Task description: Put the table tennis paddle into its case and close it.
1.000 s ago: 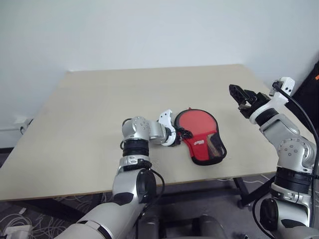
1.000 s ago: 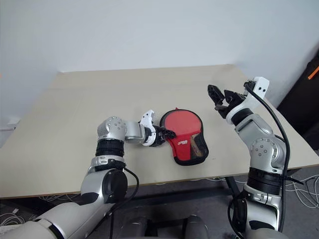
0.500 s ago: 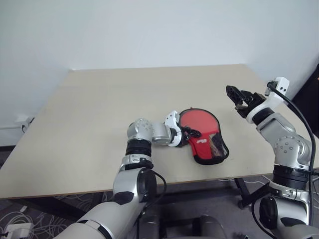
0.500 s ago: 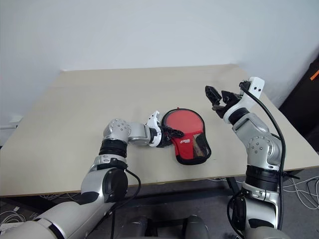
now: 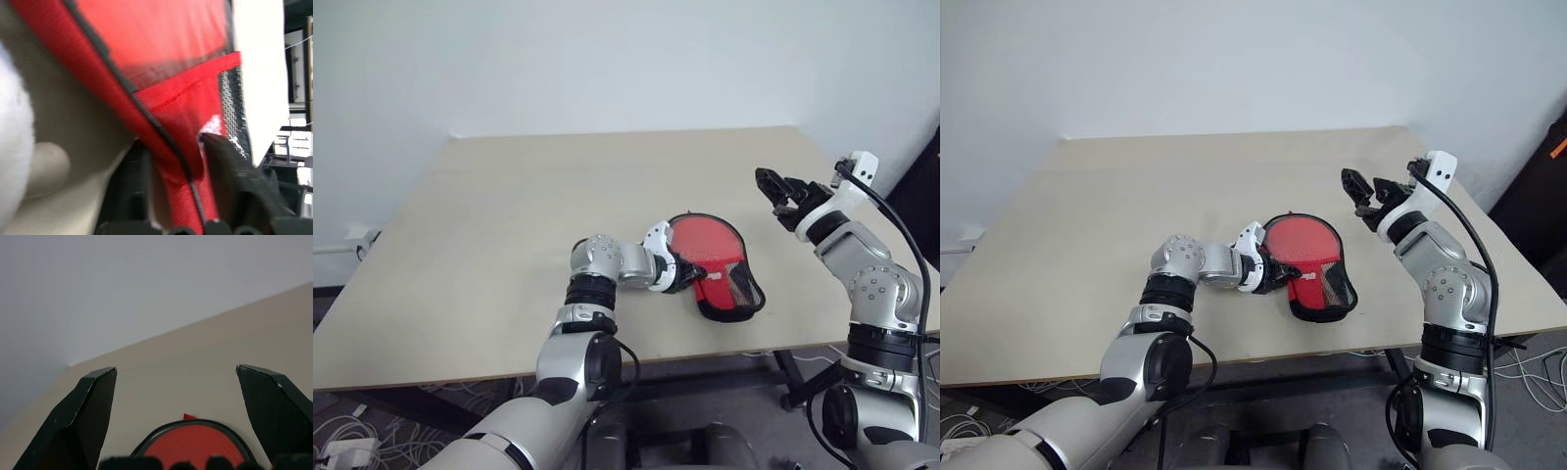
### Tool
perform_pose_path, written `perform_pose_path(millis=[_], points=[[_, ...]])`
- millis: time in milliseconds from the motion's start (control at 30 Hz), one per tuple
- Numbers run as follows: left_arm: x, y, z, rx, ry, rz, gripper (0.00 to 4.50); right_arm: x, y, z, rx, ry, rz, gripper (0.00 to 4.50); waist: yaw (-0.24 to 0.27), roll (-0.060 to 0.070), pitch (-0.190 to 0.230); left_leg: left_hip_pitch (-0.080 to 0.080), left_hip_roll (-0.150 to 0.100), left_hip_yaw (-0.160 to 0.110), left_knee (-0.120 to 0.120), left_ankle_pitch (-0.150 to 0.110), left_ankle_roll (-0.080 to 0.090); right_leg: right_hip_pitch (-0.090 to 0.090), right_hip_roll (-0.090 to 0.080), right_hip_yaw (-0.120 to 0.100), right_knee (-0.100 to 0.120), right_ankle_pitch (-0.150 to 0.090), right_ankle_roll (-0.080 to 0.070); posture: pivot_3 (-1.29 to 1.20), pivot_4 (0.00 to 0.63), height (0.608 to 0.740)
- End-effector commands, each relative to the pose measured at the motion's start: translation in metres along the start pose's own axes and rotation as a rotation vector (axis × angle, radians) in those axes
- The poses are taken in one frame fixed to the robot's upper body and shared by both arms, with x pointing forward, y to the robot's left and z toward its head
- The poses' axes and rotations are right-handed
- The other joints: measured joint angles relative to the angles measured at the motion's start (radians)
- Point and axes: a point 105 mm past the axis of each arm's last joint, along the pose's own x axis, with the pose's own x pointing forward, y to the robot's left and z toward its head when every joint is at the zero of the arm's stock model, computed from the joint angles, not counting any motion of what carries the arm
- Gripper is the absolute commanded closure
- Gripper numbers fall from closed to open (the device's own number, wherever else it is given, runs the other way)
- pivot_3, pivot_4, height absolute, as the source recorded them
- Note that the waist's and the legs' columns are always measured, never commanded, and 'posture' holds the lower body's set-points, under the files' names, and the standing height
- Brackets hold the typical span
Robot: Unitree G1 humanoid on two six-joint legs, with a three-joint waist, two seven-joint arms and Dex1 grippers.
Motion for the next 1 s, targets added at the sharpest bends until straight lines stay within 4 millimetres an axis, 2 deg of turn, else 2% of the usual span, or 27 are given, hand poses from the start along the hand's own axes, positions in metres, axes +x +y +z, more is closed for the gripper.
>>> perform_pose_path(millis=[33,167,333,600,667,767,900,1000], points=[[0.018,-0.034,-0.027,0.017,0.091,-0.117,3.32,-0.002,0.003,0.015,-0.020,-0.065,0.003,0.25,0.000,0.000,0.000,0.000,0.000,0.000,0.000,0.000,0.000,0.000,0.000,0.000,0.000,0.000,0.000,0.00,0.000,0.724],[0.001,-0.028,-0.019,-0.009,0.099,-0.128,3.32,-0.002,0.003,0.013,-0.018,-0.069,-0.001,0.25,-0.001,0.000,0.000,0.000,0.000,0.000,0.000,0.000,0.000,0.000,0.000,0.000,0.000,0.000,0.000,0.00,0.000,0.724],[-0.021,-0.010,-0.026,0.000,0.143,-0.107,3.32,-0.001,0.009,0.012,-0.013,-0.069,0.022,0.25,-0.003,0.000,0.000,0.000,0.000,0.000,0.000,0.000,0.000,0.000,0.000,0.000,0.000,0.000,0.000,0.00,0.000,0.724],[-0.048,0.062,-0.050,-0.047,0.198,0.048,3.32,0.005,0.017,0.005,-0.023,-0.042,0.053,0.25,-0.003,0.000,-0.001,0.002,0.001,0.000,0.000,0.000,-0.001,0.001,0.001,0.001,0.001,0.002,-0.004,0.00,0.000,0.724],[-0.055,0.070,-0.054,-0.063,0.188,0.050,3.32,0.006,0.019,0.002,-0.026,-0.036,0.057,0.25,-0.004,0.000,-0.002,0.004,0.002,-0.001,-0.001,-0.001,-0.002,0.001,0.001,0.002,0.001,0.002,-0.004,0.00,0.000,0.724],[-0.059,0.062,-0.042,-0.119,0.088,-0.006,3.32,0.007,0.020,0.001,-0.026,-0.033,0.063,0.25,-0.004,0.000,-0.002,0.006,0.003,0.000,-0.002,-0.002,-0.004,0.003,0.002,0.003,0.001,0.002,-0.005,0.00,0.000,0.724],[-0.051,0.030,-0.027,-0.140,0.017,-0.112,3.32,0.009,0.019,-0.001,-0.031,-0.027,0.060,0.25,0.000,0.000,-0.002,0.007,0.001,0.000,-0.002,-0.002,-0.005,0.004,0.001,0.003,0.000,0.002,-0.004,0.00,0.000,0.724],[-0.048,0.007,-0.021,-0.072,-0.013,-0.147,3.32,0.010,0.022,0.000,-0.060,-0.030,0.064,0.25,0.001,0.000,-0.002,0.007,0.000,0.000,-0.002,-0.002,-0.005,0.005,0.001,0.002,0.000,0.002,-0.003,0.00,0.000,0.724]])
